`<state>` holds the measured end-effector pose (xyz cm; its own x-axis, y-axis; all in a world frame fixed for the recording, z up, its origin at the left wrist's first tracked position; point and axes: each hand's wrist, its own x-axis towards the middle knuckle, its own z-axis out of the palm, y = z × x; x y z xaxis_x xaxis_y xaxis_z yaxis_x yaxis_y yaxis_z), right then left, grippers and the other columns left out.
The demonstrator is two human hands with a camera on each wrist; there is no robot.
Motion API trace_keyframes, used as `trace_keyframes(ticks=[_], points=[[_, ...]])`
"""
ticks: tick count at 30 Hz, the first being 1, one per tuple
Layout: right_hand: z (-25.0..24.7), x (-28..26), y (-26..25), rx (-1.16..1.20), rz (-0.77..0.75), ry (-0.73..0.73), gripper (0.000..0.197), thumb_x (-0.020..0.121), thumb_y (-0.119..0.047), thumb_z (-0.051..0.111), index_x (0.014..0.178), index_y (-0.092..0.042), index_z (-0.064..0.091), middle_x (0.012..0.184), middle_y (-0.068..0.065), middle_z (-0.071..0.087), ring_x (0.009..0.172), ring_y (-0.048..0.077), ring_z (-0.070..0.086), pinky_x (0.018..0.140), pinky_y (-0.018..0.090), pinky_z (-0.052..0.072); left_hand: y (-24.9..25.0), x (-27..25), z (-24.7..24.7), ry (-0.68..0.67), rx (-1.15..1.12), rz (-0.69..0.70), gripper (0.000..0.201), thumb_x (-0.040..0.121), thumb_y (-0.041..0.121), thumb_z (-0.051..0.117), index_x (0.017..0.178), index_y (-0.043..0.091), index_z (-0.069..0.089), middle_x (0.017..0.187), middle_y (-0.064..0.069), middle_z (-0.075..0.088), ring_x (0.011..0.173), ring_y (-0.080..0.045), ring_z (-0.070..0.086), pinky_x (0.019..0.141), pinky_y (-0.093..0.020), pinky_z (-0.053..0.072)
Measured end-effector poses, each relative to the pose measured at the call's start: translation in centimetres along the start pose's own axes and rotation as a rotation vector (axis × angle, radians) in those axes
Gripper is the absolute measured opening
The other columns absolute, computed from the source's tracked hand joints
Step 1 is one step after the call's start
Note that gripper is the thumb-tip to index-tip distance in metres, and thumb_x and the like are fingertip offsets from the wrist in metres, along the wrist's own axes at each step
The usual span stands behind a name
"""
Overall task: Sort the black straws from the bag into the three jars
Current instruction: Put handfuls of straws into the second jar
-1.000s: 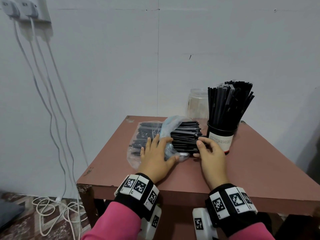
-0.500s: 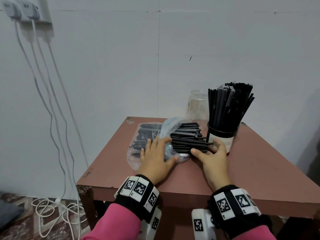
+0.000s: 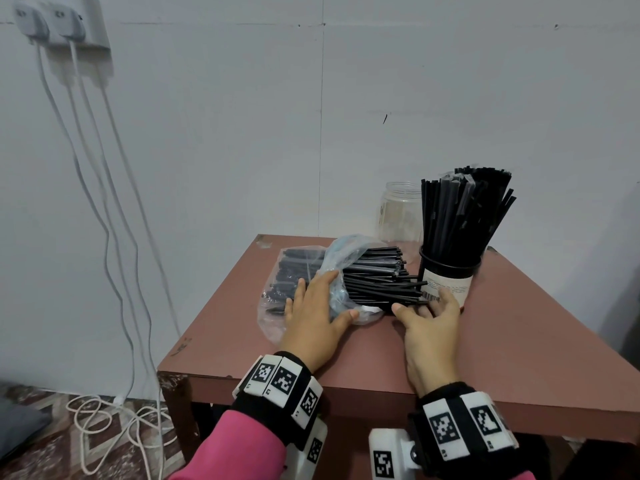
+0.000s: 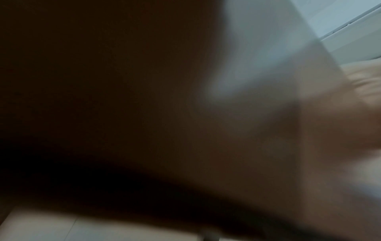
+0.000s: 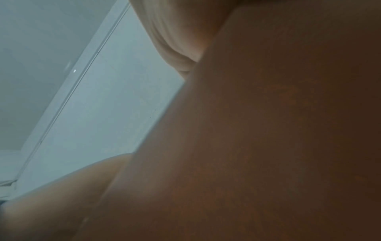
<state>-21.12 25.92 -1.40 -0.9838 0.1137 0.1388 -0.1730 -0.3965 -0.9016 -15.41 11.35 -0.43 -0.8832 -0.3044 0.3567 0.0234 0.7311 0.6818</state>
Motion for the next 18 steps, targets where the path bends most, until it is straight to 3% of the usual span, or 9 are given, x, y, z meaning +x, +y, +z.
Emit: trace_keyframes(ticks=[2, 4, 7, 9, 14, 18], points=[[-0.2, -0.2, 0.6, -0.02, 0.023, 0.052, 0.078, 0.08, 0.008, 0.069, 0.146, -0.008, 0.03, 0.124, 0.003, 0.052, 0.106, 0.012, 0.058, 0.103, 0.038, 0.045, 0.0, 0.0, 0.0, 0.001, -0.004, 0.0, 0.07, 0.09, 0.042, 0.061, 0.148, 0.033, 0.023, 0.157, 0.01, 0.022, 0.149, -0.02, -0.001, 0.12, -0.048, 0.001], [-0.2, -0.2, 0.9, -0.01, 0.084, 0.099, 0.07, 0.079, -0.005, 0.076, 0.139, -0.005, 0.041, 0.12, 0.006, 0.059, 0.104, 0.018, 0.062, 0.099, 0.041, 0.049, 0.0, 0.0, 0.0, 0.002, -0.01, -0.003, 0.07, 0.09, 0.042, 0.061, 0.148, 0.033, 0.024, 0.157, 0.01, 0.022, 0.149, -0.02, 0.0, 0.12, -0.049, 0.002], [0.2, -0.2, 0.1, 0.048, 0.197, 0.038, 0.025, 0.084, -0.005, 0.072, 0.106, 0.002, 0.061, 0.096, 0.01, 0.066, 0.076, 0.014, 0.063, 0.072, 0.024, 0.057, -0.1, 0.0, 0.0, 0.003, 0.0, -0.002, 0.069, 0.09, 0.043, 0.061, 0.148, 0.033, 0.024, 0.157, 0.01, 0.023, 0.149, -0.02, 0.0, 0.12, -0.049, 0.002], [0.9, -0.1, -0.5, 0.115, 0.224, -0.019, 0.006, 0.086, -0.004, 0.068, 0.086, -0.005, 0.062, 0.082, 0.005, 0.063, 0.067, 0.012, 0.058, 0.057, 0.016, 0.055, -0.1, 0.0, 0.0, -0.002, 0.005, 0.0, 0.069, 0.09, 0.043, 0.06, 0.148, 0.034, 0.024, 0.157, 0.011, 0.022, 0.149, -0.02, 0.0, 0.12, -0.048, 0.001], [2.9, 0.6, -0.4, 0.163, 0.201, 0.085, 0.032, 0.085, -0.022, 0.072, 0.107, -0.004, 0.058, 0.09, 0.008, 0.064, 0.061, 0.013, 0.058, 0.045, 0.017, 0.049, 0.0, -0.1, 0.0, -0.015, 0.022, 0.006, 0.068, 0.09, 0.043, 0.06, 0.148, 0.034, 0.024, 0.157, 0.011, 0.022, 0.148, -0.02, 0.0, 0.119, -0.047, 0.0], [3.0, 1.0, 0.0, 0.154, 0.193, 0.159, 0.021, 0.093, -0.018, 0.062, 0.107, -0.005, 0.052, 0.085, 0.007, 0.061, 0.056, 0.013, 0.057, 0.041, 0.017, 0.046, -0.1, -0.1, 0.0, -0.02, 0.023, 0.009, 0.067, 0.091, 0.042, 0.059, 0.148, 0.035, 0.023, 0.157, 0.012, 0.022, 0.148, -0.02, -0.001, 0.119, -0.047, 0.0]])
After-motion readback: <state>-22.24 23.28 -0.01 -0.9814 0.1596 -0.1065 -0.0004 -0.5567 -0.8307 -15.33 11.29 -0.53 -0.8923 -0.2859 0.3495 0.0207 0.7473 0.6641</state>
